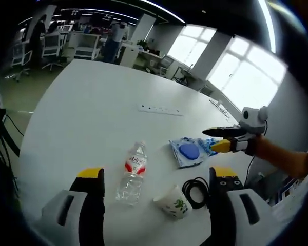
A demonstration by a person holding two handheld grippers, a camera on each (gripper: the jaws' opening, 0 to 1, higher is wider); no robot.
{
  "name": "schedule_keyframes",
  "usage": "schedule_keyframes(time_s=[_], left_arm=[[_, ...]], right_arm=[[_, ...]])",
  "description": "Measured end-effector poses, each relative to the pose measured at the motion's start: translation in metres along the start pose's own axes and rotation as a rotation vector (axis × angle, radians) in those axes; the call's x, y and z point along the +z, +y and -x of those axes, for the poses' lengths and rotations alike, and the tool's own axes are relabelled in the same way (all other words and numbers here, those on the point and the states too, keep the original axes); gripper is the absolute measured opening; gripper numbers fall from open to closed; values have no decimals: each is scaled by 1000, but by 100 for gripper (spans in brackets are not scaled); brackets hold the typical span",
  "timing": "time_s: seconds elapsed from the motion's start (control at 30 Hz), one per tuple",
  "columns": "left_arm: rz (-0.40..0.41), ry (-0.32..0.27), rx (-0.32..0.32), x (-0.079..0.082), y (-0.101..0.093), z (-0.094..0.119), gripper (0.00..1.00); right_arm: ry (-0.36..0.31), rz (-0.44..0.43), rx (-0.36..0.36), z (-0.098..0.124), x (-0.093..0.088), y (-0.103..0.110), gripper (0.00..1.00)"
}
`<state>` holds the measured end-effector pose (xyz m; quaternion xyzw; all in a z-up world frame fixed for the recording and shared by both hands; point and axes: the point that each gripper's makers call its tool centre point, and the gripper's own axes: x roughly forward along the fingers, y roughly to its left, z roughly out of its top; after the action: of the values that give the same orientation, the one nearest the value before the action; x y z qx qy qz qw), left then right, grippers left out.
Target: Arrange the tabletop items into an orderly group along one side of the table until the central work area is clear of visible clutter.
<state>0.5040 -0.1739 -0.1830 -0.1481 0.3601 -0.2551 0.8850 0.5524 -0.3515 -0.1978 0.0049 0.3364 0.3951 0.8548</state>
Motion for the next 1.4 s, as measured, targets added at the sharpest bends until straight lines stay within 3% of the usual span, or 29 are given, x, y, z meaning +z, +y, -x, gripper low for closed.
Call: schedule_keyframes(time_s=[0.37, 0.77, 1.27, 1.4], left_arm=[[32, -8, 12, -14, 14, 14, 86], [60, -12, 23, -27, 25, 24, 86], [79, -11, 17, -37, 35, 28, 86], [89, -19, 15, -37, 36, 28, 86]], right_arm=[[30, -31, 63, -37, -2, 22, 62], [63, -45, 87, -67, -7, 29, 62], [69, -162, 105, -101, -13, 33, 61], [51, -247, 117, -110, -11, 35, 59]])
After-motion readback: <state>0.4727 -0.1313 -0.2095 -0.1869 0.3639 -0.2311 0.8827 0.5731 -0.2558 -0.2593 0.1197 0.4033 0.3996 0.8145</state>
